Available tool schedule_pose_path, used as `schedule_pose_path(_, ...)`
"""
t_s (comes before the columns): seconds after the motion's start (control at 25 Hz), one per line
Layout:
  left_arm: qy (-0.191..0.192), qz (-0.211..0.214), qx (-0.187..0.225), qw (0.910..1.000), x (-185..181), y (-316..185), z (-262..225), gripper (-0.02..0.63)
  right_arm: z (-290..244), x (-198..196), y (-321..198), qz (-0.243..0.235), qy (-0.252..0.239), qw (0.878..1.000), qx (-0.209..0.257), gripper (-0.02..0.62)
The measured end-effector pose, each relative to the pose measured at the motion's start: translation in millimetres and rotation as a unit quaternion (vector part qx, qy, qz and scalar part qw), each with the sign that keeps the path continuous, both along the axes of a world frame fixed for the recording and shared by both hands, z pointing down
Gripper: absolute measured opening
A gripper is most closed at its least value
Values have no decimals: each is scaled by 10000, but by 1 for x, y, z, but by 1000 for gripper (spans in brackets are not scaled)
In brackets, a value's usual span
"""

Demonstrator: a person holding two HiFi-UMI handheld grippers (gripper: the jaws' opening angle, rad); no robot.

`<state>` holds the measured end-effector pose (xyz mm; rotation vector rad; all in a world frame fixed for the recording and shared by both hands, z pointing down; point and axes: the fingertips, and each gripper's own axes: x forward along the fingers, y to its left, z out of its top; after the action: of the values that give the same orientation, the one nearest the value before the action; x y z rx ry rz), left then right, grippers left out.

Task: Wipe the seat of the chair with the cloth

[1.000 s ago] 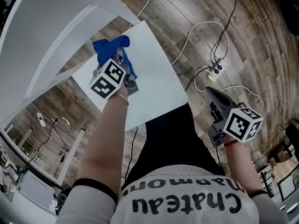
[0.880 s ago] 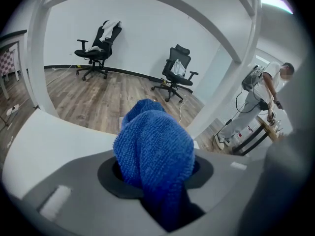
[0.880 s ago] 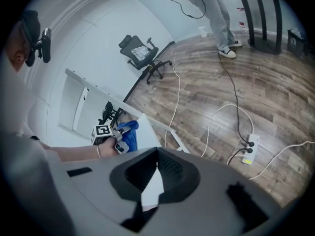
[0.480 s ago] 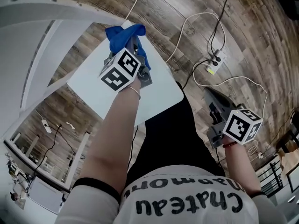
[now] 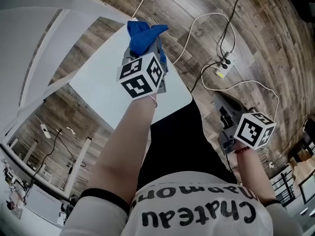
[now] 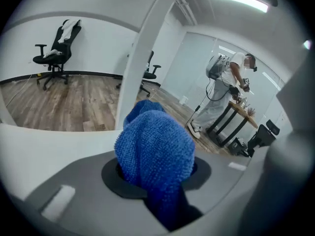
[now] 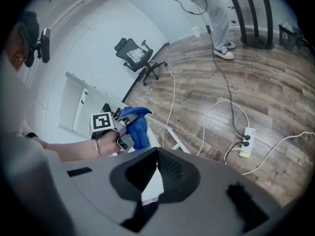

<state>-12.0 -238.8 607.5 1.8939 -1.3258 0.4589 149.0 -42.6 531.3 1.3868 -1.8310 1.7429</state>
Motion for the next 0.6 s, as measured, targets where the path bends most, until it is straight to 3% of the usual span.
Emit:
schedule_pose_path(0.12, -7, -318, -162, 9994, -36, 15, 0, 141, -7, -15, -9, -247, -6, 9997, 50, 12)
schedule_pose_path(0.28, -315, -982, -284, 9943, -119, 42, 3, 141, -12, -52, -26, -855, -82, 9962, 149, 12)
schedule_pose_path(0.6, -1108, -2316, -649, 9643, -294, 110, 12, 141, -10, -129, -36, -1823, -249, 9828, 160, 12)
